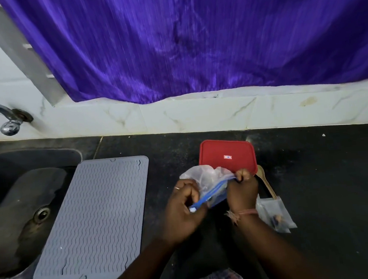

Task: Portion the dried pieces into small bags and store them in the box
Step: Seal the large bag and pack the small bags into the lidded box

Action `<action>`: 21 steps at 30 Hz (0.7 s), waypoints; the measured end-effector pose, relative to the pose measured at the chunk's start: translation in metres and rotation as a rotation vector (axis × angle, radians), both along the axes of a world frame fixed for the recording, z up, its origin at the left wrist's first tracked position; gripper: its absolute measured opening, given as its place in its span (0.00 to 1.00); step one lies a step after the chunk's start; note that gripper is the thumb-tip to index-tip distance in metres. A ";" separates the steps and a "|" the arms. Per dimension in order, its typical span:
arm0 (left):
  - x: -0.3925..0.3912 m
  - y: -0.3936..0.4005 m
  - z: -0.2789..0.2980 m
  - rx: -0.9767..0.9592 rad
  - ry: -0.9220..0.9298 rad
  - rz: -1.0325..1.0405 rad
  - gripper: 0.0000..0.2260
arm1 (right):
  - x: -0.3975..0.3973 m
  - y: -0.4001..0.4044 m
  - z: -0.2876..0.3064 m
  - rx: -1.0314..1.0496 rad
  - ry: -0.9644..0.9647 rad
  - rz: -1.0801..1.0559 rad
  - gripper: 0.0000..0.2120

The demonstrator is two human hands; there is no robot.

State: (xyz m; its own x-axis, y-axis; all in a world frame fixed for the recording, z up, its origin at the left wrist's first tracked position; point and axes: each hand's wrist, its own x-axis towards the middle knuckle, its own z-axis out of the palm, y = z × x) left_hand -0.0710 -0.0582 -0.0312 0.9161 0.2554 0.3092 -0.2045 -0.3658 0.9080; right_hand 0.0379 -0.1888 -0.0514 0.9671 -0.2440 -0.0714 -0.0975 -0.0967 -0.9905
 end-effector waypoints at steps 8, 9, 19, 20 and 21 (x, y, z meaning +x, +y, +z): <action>0.022 0.042 0.010 -1.221 0.681 0.138 0.33 | -0.003 -0.013 0.026 0.039 -0.183 0.525 0.08; 0.022 0.043 0.013 -1.226 0.777 0.006 0.34 | -0.004 -0.013 0.025 0.014 -0.188 0.568 0.09; 0.023 0.047 -0.005 -0.984 0.532 0.338 0.13 | 0.024 -0.043 0.035 0.049 -0.180 0.380 0.12; 0.022 0.044 -0.003 -1.012 0.483 0.355 0.16 | 0.022 -0.043 0.036 0.059 -0.174 0.350 0.12; 0.022 0.041 0.000 -1.016 0.464 0.341 0.19 | 0.021 -0.042 0.035 0.070 -0.158 0.331 0.13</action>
